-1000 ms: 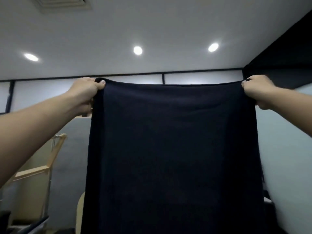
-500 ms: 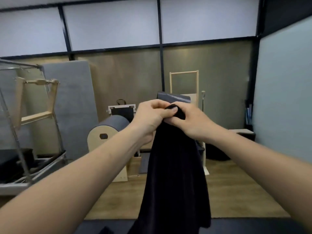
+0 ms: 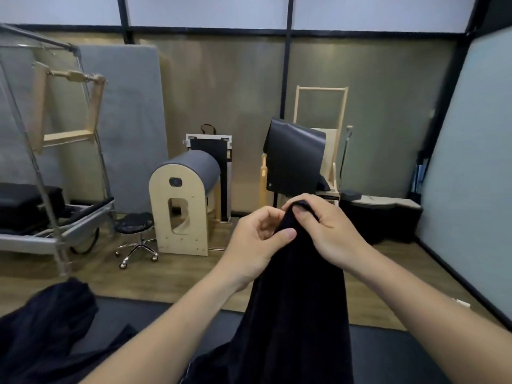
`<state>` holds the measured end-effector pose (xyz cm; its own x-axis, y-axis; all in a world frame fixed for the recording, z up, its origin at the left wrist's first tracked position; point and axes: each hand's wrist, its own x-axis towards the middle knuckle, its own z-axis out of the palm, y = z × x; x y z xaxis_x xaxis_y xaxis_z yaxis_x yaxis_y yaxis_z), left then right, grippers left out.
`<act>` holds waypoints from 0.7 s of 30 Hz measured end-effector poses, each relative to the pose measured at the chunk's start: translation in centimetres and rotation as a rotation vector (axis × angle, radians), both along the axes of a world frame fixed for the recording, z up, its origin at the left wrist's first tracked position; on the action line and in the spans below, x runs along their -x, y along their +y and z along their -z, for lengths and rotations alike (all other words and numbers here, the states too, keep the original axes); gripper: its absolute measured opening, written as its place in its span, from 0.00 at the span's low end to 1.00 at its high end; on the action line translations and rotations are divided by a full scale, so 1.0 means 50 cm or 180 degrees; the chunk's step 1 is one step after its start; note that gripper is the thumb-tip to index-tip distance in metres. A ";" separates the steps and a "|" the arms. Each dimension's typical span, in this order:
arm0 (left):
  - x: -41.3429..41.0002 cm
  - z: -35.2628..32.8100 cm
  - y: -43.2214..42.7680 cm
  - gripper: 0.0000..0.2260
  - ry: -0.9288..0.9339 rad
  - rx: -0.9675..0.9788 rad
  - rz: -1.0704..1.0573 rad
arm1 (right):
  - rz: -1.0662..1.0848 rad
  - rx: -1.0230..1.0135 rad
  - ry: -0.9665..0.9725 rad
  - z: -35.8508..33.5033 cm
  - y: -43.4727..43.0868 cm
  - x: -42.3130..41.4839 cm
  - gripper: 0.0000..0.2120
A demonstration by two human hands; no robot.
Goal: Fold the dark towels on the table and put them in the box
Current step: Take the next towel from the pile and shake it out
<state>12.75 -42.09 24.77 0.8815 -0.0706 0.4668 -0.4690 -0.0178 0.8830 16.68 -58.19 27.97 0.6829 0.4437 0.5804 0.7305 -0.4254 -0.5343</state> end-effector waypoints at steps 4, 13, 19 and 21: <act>-0.004 0.021 0.017 0.08 0.0110 -0.0674 0.0483 | 0.0008 -0.0111 -0.0203 -0.011 -0.005 0.006 0.08; -0.044 0.090 0.044 0.13 -0.0450 -0.1524 -0.0591 | 0.0287 -0.0155 -0.0362 -0.051 -0.081 -0.010 0.10; -0.020 -0.015 0.031 0.11 -0.1216 -0.1652 -0.0601 | 0.0848 -0.0502 -0.0376 -0.098 -0.127 -0.026 0.08; -0.014 0.002 0.020 0.11 -0.1333 -0.1709 -0.0693 | 0.0968 -0.0556 -0.0461 -0.117 -0.129 -0.021 0.10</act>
<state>13.46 -41.10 24.65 0.6561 -0.2284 0.7193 -0.7031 -0.5312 0.4727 17.72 -64.63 33.83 0.6735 0.1192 0.7295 0.6581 -0.5461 -0.5183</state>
